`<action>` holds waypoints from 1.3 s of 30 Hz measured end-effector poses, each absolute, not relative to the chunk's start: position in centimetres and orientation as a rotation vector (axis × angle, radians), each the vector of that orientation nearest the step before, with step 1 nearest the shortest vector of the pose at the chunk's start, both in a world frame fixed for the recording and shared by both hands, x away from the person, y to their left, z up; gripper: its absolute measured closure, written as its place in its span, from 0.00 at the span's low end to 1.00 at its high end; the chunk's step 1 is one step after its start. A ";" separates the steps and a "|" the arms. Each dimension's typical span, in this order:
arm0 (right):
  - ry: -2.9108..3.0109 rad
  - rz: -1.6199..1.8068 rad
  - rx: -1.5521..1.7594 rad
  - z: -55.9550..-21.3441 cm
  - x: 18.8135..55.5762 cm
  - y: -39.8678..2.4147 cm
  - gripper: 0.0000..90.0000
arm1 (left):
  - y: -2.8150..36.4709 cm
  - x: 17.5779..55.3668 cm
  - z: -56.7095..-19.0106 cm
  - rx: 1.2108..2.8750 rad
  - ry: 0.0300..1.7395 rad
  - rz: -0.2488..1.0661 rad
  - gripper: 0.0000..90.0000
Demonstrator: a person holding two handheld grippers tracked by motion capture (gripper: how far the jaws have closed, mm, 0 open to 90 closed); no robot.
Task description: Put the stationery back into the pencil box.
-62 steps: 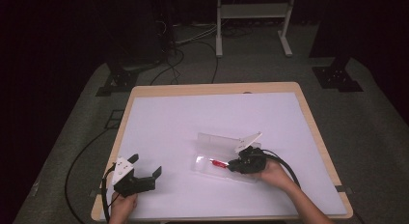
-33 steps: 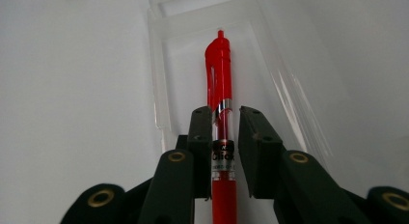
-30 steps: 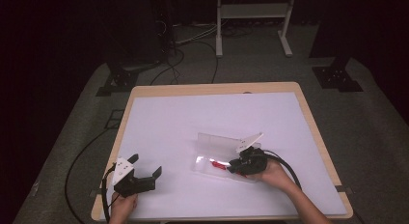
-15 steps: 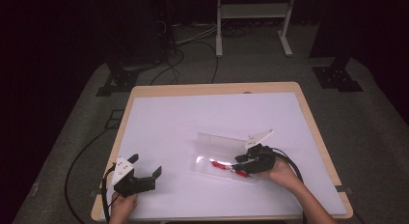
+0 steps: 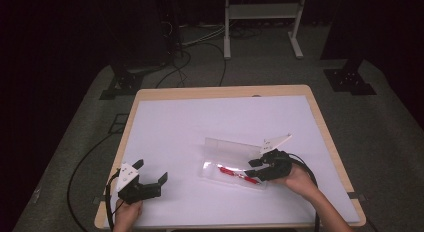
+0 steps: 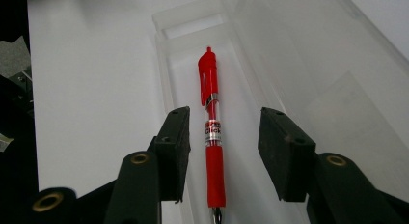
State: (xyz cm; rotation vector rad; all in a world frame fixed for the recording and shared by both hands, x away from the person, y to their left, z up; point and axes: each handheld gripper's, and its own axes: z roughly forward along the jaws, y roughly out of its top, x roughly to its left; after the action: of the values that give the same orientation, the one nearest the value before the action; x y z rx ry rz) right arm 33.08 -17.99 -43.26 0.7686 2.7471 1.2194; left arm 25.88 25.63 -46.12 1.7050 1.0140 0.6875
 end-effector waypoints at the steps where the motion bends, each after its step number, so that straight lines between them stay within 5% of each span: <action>1: 2.742 1.222 0.766 -43.2 33.0 -18.2 0.60 | 25.6 25.9 -46.1 1.705 1.014 0.687 0.00; 39: 2.584 1.233 1.002 -44.0 28.9 -27.1 0.51 | 25.6 25.9 -46.1 1.709 1.016 0.688 0.00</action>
State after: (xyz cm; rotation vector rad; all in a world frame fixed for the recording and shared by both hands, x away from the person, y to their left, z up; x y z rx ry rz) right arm 28.91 -27.12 -44.00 1.0020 2.5841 1.2334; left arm 25.92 25.58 -46.12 1.7093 1.0156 0.6876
